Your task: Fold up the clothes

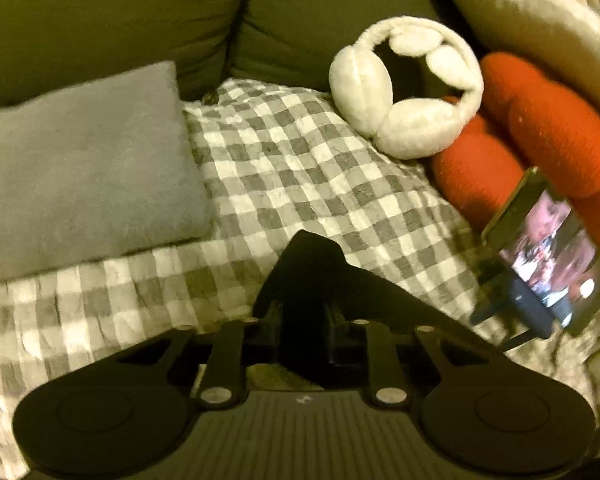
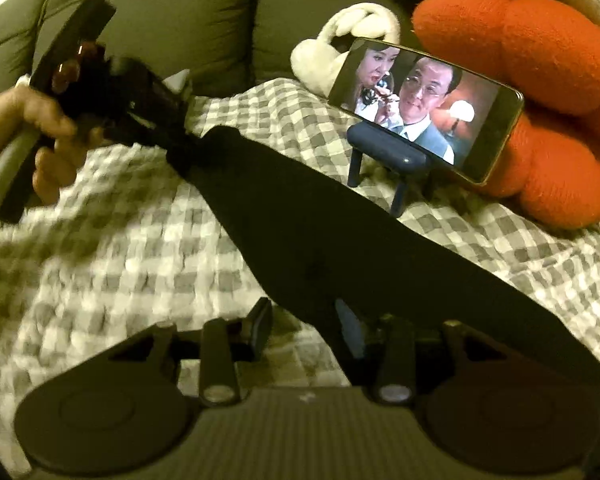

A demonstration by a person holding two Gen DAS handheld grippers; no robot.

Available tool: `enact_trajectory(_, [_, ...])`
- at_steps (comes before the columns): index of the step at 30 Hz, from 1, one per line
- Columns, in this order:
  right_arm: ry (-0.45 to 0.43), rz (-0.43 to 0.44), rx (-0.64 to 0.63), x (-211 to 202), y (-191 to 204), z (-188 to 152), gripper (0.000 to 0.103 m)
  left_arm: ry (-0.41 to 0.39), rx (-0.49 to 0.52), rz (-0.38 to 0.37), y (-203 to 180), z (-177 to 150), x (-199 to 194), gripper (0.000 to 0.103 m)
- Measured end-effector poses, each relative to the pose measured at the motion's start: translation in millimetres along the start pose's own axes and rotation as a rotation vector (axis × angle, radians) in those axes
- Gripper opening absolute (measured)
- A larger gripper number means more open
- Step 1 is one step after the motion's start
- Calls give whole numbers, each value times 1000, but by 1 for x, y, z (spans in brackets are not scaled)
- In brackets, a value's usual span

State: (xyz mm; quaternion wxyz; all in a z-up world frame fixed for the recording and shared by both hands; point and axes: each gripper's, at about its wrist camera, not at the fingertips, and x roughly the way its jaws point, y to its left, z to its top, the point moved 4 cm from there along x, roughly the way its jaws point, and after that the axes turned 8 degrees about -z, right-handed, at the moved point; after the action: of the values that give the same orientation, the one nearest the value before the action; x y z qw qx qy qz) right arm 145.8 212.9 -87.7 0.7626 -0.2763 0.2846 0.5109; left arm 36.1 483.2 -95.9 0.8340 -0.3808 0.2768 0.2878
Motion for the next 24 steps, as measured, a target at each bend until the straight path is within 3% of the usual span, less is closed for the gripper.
enact_trajectory(4, [-26, 59, 65, -7, 0, 3, 38, -18, -11, 10, 4, 3, -5, 0])
enact_trajectory(9, [-55, -5, 110, -21, -7, 7, 38, -35, -6, 19, 4, 4, -7, 0])
enact_trajectory(13, [-90, -87, 173, -39, -24, 6, 56, -67, -2, 30, 2, 7, -13, 0])
enact_trajectory(17, [-72, -188, 263, -56, -49, -7, 57, -63, 9, 42, 1, 7, -14, 0])
enact_trajectory(20, [-94, -243, 360, -84, -68, -21, 64, -76, 21, 32, -4, 6, -18, 0])
enact_trajectory(22, [-121, -278, 403, -107, -78, -29, 84, -90, 34, 13, -10, 6, -23, 0])
enact_trajectory(24, [-148, -313, 439, -133, -85, -38, 91, -95, 63, -12, -20, 5, -29, 0])
